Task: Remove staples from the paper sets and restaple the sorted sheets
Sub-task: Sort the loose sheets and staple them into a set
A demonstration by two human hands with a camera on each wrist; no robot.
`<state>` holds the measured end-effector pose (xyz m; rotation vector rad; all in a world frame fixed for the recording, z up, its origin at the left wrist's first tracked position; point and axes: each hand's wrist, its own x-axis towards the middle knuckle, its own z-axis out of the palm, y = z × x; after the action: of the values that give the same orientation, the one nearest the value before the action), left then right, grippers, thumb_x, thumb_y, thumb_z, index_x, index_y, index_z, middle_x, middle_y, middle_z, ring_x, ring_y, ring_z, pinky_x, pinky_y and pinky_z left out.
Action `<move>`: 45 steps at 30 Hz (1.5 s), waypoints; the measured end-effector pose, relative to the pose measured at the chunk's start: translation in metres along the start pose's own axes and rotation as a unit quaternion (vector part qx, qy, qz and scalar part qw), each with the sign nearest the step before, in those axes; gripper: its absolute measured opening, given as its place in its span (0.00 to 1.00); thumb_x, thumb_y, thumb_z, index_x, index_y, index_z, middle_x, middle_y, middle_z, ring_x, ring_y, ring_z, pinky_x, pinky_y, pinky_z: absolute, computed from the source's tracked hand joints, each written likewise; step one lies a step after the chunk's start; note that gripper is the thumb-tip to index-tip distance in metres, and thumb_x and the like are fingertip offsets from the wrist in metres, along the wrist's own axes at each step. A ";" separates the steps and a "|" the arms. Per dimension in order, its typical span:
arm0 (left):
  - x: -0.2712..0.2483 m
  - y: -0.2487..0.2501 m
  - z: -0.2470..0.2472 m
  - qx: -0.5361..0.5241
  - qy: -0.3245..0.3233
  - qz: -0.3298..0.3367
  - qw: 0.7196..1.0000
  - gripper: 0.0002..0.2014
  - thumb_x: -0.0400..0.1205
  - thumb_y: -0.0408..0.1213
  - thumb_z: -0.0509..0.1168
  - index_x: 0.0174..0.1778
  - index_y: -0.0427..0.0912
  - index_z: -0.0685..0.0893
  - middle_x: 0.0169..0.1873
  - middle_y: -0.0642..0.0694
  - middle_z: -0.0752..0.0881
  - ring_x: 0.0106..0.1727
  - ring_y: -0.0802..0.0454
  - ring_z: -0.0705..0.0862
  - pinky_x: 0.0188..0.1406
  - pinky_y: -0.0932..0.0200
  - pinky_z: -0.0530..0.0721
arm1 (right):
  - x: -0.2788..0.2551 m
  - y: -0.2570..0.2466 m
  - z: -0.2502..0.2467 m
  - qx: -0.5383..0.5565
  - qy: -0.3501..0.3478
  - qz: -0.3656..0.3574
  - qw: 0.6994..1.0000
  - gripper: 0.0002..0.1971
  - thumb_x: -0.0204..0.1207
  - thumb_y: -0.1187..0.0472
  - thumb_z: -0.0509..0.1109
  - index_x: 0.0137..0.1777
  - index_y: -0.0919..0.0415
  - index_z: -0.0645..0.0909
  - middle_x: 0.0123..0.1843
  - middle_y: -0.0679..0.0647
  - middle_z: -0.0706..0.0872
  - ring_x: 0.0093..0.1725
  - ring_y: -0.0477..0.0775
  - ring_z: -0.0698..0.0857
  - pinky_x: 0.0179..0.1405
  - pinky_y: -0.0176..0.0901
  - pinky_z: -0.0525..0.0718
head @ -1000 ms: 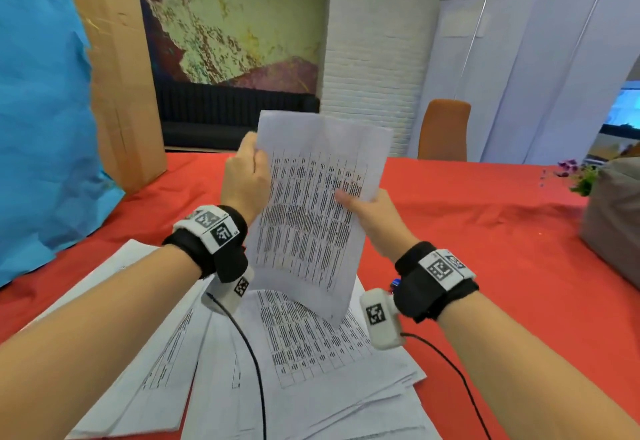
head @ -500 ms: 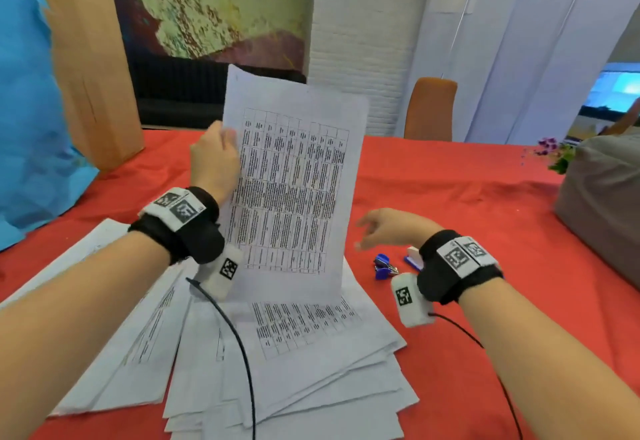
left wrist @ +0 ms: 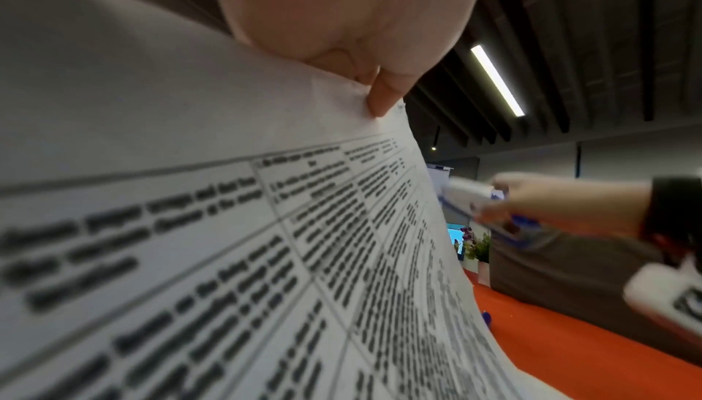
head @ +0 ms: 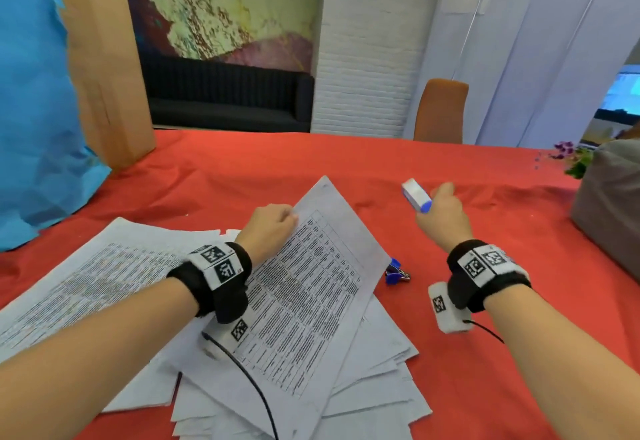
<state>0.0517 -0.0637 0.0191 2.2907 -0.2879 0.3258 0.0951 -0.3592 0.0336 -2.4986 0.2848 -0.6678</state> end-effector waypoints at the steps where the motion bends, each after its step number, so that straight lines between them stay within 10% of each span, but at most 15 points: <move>1: 0.000 0.002 0.000 -0.003 0.003 0.007 1.000 0.15 0.84 0.35 0.54 0.30 0.41 0.66 0.26 0.48 0.68 0.28 0.51 0.64 0.29 0.56 0.58 | 0.003 -0.016 -0.001 0.085 0.023 -0.009 0.996 0.24 0.69 0.61 0.74 0.62 0.67 0.71 0.57 0.65 0.83 0.55 0.64 0.83 0.53 0.55 0.79; 7: -0.004 0.005 0.008 -0.015 0.013 0.028 0.999 0.15 0.82 0.36 0.55 0.29 0.42 0.66 0.25 0.48 0.66 0.27 0.51 0.62 0.29 0.56 0.58 | -0.025 -0.107 0.024 0.504 -0.025 -0.002 0.863 0.08 0.76 0.63 0.72 0.53 0.57 0.78 0.38 0.49 0.82 0.34 0.44 0.80 0.34 0.34 0.80; 13: -0.005 0.007 0.004 0.011 0.038 0.040 0.998 0.17 0.83 0.36 0.55 0.26 0.42 0.65 0.22 0.48 0.68 0.27 0.49 0.65 0.28 0.53 0.60 | -0.040 -0.139 0.051 0.469 -0.053 -0.040 0.880 0.09 0.71 0.49 0.71 0.37 0.52 0.77 0.35 0.49 0.80 0.36 0.49 0.79 0.40 0.50 0.81; 19: -0.010 0.008 0.002 0.012 0.044 0.053 0.998 0.19 0.84 0.37 0.55 0.25 0.45 0.66 0.21 0.51 0.69 0.25 0.51 0.66 0.28 0.55 0.61 | -0.038 -0.155 0.054 0.408 0.007 -0.054 0.911 0.24 0.79 0.46 0.66 0.24 0.53 0.66 0.22 0.43 0.69 0.21 0.42 0.68 0.25 0.36 0.67; 26: -0.001 -0.020 -0.020 0.027 0.042 -0.006 0.999 0.17 0.84 0.34 0.53 0.28 0.42 0.65 0.27 0.46 0.71 0.32 0.47 0.68 0.32 0.54 0.60 | -0.017 -0.158 0.057 0.502 -0.050 0.061 0.861 0.14 0.73 0.43 0.70 0.42 0.55 0.82 0.36 0.50 0.82 0.36 0.51 0.80 0.40 0.48 0.79; 30: 0.004 -0.080 -0.078 0.101 0.052 -0.115 0.987 0.16 0.84 0.29 0.55 0.28 0.40 0.70 0.44 0.26 0.82 0.49 0.34 0.80 0.42 0.50 0.68 | 0.006 -0.116 0.071 0.336 -0.111 0.140 0.925 0.27 0.66 0.42 0.73 0.56 0.65 0.82 0.45 0.56 0.83 0.46 0.60 0.84 0.48 0.51 0.83; 33: -0.004 -0.138 -0.123 0.141 0.052 -0.218 0.964 0.11 0.83 0.29 0.55 0.42 0.30 0.82 0.50 0.26 0.83 0.58 0.32 0.81 0.52 0.50 0.74 | 0.000 -0.064 0.096 0.192 -0.220 0.176 0.940 0.28 0.63 0.42 0.77 0.53 0.64 0.81 0.45 0.60 0.84 0.46 0.60 0.86 0.43 0.47 0.78; 40: -0.026 -0.229 -0.178 0.243 0.057 -0.343 0.906 0.14 0.80 0.27 0.61 0.59 0.27 0.83 0.63 0.27 0.81 0.65 0.31 0.78 0.67 0.46 0.73 | -0.005 -0.032 0.092 -0.085 -0.232 0.141 0.959 0.25 0.78 0.48 0.68 0.63 0.72 0.80 0.60 0.66 0.85 0.62 0.65 0.83 0.50 0.46 0.78; 45: -0.017 -0.183 -0.149 0.194 0.136 -0.289 0.928 0.25 0.74 0.28 0.69 0.69 0.30 0.76 0.66 0.28 0.78 0.66 0.32 0.78 0.66 0.45 0.76 | -0.003 -0.053 0.100 -0.203 -0.187 0.032 0.961 0.16 0.77 0.57 0.64 0.61 0.64 0.78 0.68 0.63 0.78 0.70 0.66 0.74 0.65 0.51 0.75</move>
<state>0.0703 0.1697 -0.0140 2.5398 0.6387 0.4096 0.1472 -0.2693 -0.0124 -2.9216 0.3896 -0.1026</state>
